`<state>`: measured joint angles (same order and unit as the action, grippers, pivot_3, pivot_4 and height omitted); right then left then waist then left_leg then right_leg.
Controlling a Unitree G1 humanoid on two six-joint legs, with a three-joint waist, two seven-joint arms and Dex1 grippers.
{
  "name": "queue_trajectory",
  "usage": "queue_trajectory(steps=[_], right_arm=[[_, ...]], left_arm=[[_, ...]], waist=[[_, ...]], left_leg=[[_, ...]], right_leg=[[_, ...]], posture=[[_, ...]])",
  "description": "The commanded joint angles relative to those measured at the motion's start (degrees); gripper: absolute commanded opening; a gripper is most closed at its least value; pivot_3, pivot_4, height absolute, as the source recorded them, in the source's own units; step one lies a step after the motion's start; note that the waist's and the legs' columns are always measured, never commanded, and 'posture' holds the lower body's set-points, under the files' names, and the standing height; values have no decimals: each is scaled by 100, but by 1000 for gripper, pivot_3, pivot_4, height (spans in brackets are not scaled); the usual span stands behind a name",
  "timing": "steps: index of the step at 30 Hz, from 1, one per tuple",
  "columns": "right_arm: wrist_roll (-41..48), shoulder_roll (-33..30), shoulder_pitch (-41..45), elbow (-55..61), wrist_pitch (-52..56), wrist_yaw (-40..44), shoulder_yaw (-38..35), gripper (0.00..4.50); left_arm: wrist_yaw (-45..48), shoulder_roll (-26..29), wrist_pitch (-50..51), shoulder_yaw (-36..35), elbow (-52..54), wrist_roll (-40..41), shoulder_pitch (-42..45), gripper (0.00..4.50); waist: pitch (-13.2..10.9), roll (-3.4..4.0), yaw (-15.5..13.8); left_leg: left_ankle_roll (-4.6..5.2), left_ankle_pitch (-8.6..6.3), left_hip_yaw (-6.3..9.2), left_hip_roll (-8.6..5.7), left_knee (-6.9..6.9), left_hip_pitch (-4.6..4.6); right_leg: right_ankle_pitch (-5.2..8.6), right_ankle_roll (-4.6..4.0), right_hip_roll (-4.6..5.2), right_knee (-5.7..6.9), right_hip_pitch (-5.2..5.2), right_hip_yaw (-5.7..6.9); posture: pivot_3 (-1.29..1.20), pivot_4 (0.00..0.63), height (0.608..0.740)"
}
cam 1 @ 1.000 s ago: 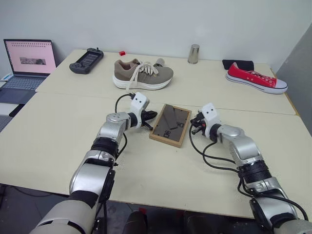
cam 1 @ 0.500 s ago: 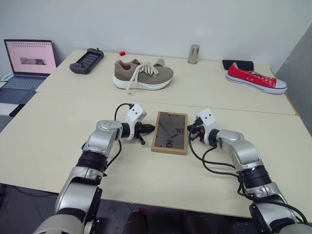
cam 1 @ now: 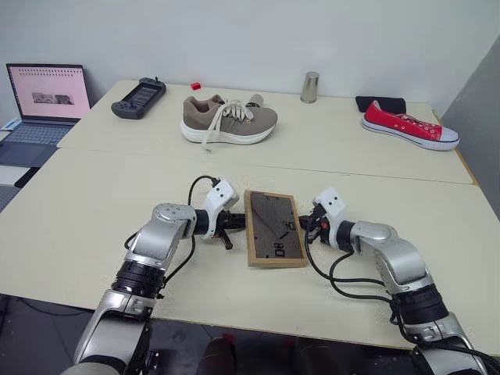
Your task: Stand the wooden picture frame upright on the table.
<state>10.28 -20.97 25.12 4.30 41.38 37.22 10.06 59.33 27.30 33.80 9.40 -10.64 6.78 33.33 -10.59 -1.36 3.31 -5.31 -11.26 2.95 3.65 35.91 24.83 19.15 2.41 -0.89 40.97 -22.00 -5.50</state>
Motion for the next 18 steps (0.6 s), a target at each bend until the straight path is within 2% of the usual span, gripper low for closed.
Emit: queue_trajectory(steps=[1, 11, 18], right_arm=[[116, -124, -84, 374, 86, 61, -56, 0], [174, -469, -228, 540, 243, 4, -317, 0], [261, -588, -324, 616, 315, 11, -354, 0]], left_arm=[[56, 189, -26, 108, 288, 22, -77, 32], [-352, 686, -386, 3, -600, -334, 204, 32], [-543, 423, -652, 108, -1003, -328, 556, 32]], waist=[[0, 0, -1], [0, 0, 8], [0, 0, 1]], left_leg=[[0, 0, 1, 0, 1, 0], [1, 0, 0, 0, 2, -3], [2, 0, 0, 0, 3, -6]], right_leg=[[0, 0, 0, 0, 0, 1], [0, 1, -1, -2, 1, -1], [1, 1, -3, -2, 1, -3]], posture=[[0, 150, 740], [0, 150, 740], [0, 150, 740]])
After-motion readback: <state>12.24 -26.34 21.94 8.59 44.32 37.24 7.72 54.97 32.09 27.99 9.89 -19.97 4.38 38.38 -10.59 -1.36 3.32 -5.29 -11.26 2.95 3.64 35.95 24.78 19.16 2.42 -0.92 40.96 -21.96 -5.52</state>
